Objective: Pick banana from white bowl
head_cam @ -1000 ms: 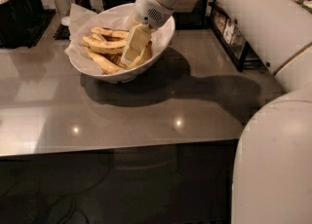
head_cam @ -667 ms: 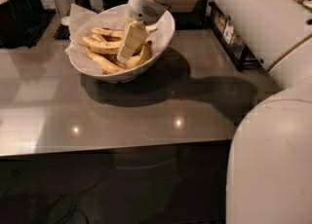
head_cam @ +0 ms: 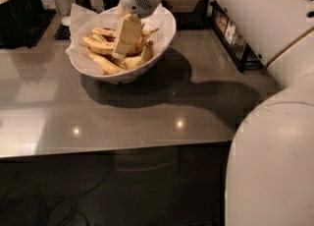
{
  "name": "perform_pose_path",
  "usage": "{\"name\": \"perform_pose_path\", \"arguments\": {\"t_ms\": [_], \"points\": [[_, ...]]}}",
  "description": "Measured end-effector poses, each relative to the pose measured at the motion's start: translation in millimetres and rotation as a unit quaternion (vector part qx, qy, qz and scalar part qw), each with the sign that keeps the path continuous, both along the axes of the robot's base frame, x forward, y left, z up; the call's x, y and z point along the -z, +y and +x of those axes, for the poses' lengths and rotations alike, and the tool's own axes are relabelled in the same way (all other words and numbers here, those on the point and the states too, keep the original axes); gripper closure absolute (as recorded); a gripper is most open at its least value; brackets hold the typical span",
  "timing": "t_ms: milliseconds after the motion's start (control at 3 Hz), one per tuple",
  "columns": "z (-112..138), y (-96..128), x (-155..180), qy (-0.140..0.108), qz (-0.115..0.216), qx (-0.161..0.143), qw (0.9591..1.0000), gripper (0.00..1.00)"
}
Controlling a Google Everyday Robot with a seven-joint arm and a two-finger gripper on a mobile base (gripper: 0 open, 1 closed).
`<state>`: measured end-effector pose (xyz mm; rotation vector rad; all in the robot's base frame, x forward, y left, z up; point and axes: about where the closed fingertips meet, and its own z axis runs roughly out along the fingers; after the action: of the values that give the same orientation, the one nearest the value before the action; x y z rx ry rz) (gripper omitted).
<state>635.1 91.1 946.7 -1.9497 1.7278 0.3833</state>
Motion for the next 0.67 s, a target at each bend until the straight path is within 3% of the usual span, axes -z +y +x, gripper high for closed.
{"name": "perform_pose_path", "arguments": {"t_ms": [333, 667], "points": [[0.0, 0.0, 0.0, 0.0, 0.0, 0.0, 1.0, 0.18], [-4.1, -7.7, 8.6, 0.025, 0.016, 0.01, 0.9995, 0.19]]}}
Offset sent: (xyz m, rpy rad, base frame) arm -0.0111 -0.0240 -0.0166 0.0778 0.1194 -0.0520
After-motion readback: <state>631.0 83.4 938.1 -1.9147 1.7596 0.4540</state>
